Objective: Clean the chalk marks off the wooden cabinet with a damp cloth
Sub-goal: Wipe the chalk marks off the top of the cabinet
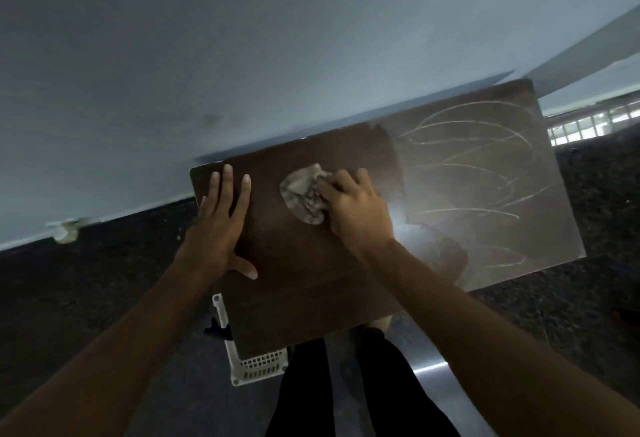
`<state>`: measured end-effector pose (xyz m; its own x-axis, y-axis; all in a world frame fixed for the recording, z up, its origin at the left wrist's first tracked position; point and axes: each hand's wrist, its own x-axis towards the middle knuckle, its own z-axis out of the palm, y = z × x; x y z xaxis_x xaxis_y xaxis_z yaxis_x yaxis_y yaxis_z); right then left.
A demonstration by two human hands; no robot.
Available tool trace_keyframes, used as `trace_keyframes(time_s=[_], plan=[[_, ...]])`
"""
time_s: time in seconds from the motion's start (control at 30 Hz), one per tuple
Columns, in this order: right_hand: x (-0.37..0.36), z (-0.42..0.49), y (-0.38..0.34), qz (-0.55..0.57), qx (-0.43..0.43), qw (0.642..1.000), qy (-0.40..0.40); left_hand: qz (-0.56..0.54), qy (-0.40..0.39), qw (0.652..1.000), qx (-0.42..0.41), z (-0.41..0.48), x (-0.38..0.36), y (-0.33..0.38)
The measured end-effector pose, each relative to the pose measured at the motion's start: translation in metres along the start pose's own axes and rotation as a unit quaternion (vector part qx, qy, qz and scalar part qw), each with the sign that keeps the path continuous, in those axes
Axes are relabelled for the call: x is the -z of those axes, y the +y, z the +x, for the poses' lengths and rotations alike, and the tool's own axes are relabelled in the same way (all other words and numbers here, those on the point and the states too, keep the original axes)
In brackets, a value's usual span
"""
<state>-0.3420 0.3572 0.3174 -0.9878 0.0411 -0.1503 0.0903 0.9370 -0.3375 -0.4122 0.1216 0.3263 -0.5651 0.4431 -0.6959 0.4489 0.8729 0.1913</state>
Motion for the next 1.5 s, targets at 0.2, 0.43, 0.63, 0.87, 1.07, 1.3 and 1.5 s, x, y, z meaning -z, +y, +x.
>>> trace_keyframes(time_s=[0.2,0.43,0.63,0.87,1.07,1.3,1.5], plan=[[0.032,-0.001,0.088,-0.023,-0.169,0.985,0.024,0.019,-0.011,0.999,0.023,-0.004,0.008,0.009],[0.039,0.063,0.056,-0.041,-0.249,0.967,0.039,0.004,-0.014,1.0,0.017,-0.006,0.012,0.011],[0.02,0.004,0.015,-0.019,-0.014,0.999,-0.038,0.006,-0.038,0.998,0.046,-0.004,0.015,0.019],[0.045,0.017,0.091,-0.05,-0.137,0.989,-0.014,-0.025,-0.05,0.998,0.042,-0.004,0.014,0.012],[0.04,0.07,0.034,-0.018,-0.207,0.978,-0.019,-0.036,-0.044,0.998,0.022,-0.002,0.01,0.007],[0.013,0.058,-0.031,-0.011,0.005,0.998,-0.061,-0.069,-0.016,0.997,-0.005,0.004,-0.001,-0.009],[0.041,0.035,0.07,-0.028,-0.067,0.997,-0.04,-0.062,-0.012,0.998,0.008,0.0,0.005,-0.002]])
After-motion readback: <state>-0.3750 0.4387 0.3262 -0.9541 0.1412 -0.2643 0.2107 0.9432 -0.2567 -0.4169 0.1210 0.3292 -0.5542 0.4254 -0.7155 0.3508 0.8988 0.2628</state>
